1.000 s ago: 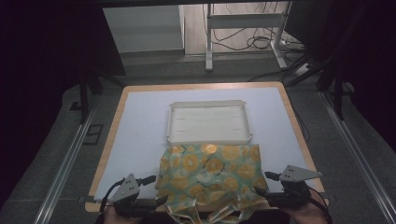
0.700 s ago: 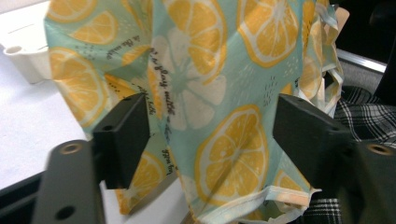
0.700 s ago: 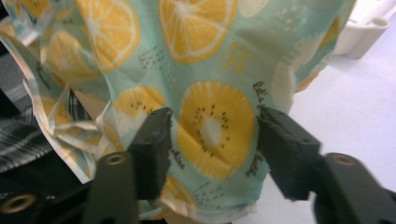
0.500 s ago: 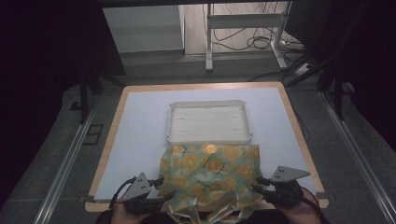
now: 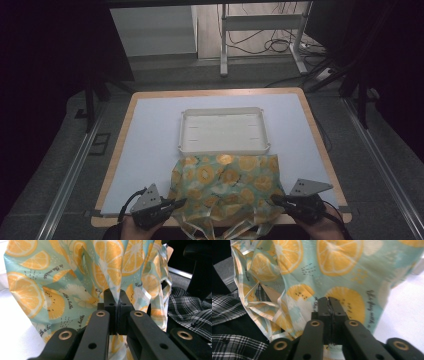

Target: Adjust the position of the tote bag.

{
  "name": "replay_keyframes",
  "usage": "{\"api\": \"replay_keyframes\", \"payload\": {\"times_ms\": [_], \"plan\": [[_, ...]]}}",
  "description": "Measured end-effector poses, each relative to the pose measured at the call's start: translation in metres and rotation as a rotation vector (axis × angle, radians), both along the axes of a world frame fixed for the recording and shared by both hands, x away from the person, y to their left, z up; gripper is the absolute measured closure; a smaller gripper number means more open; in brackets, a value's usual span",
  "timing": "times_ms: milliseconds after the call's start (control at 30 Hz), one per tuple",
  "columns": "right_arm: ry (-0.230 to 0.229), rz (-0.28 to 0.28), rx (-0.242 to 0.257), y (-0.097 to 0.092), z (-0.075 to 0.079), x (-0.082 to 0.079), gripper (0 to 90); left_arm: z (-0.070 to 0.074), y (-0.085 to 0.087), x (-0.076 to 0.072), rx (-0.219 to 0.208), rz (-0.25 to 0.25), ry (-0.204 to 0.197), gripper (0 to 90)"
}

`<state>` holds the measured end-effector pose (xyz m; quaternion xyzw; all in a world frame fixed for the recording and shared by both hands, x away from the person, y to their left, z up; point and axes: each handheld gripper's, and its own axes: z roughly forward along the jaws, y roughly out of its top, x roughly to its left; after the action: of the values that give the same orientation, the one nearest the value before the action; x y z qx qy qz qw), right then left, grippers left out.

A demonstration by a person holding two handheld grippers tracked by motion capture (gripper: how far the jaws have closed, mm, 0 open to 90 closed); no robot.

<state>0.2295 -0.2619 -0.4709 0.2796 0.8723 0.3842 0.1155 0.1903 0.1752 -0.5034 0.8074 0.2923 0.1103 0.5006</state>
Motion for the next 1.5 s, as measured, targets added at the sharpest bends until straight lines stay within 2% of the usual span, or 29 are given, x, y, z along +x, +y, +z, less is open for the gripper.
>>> {"api": "replay_keyframes", "payload": {"times_ms": [33,167,433,500,733,867,967,1033,1167,1233,1267,1300,1333,1433,1500], "plan": [[0.008,-0.009,0.007,-0.007,0.002,-0.002,80.5,-0.001,0.001,0.0,-0.003,0.001,0.005,89.1],[0.034,-0.021,0.021,-0.017,0.001,-0.007,75.2,-0.001,0.001,0.001,-0.001,0.003,0.007,89.1],[0.066,-0.033,-0.017,-0.032,-0.009,-0.019,66.0,-0.001,0.002,0.0,0.0,0.01,0.004,88.9],[0.089,-0.034,-0.027,-0.038,-0.013,-0.021,64.8,-0.001,0.003,0.0,-0.002,0.012,0.005,88.8],[0.144,0.004,-0.049,-0.03,-0.027,-0.018,60.0,-0.001,0.003,0.0,-0.005,0.012,0.007,88.8],[0.141,0.012,-0.034,-0.026,-0.027,-0.016,58.7,-0.001,0.002,0.001,-0.006,0.009,0.006,88.7],[0.136,0.025,0.022,-0.022,-0.025,-0.012,58.3,-0.001,0.002,0.001,-0.008,0.007,0.005,88.6],[0.131,0.026,0.034,-0.021,-0.025,-0.011,58.4,-0.001,0.002,0.002,-0.008,0.007,0.004,88.6],[0.122,0.037,0.092,-0.015,-0.02,-0.007,66.2,0.0,0.001,0.003,-0.011,0.006,0.001,88.5],[0.123,0.045,0.1,-0.012,-0.019,-0.007,68.7,0.0,0.001,0.003,-0.013,0.006,0.0,88.5],[0.114,0.062,0.1,-0.007,-0.017,-0.006,75.9,0.0,0.002,0.003,-0.016,0.007,-0.002,88.0],[0.114,0.062,0.1,-0.007,-0.017,-0.006,75.9,0.0,0.002,0.003,-0.016,0.007,-0.002,87.6],[0.098,0.08,0.103,-0.002,-0.014,-0.007,82.3,0.001,0.002,0.003,-0.016,0.009,-0.003,87.1],[0.077,0.098,0.104,0.002,-0.009,-0.008,86.6,0.001,0.003,0.003,-0.014,0.015,-0.008,83.8],[0.056,0.113,0.128,0.007,-0.001,-0.008,88.4,0.003,0.004,0.002,-0.014,0.023,-0.015,79.8]]}}
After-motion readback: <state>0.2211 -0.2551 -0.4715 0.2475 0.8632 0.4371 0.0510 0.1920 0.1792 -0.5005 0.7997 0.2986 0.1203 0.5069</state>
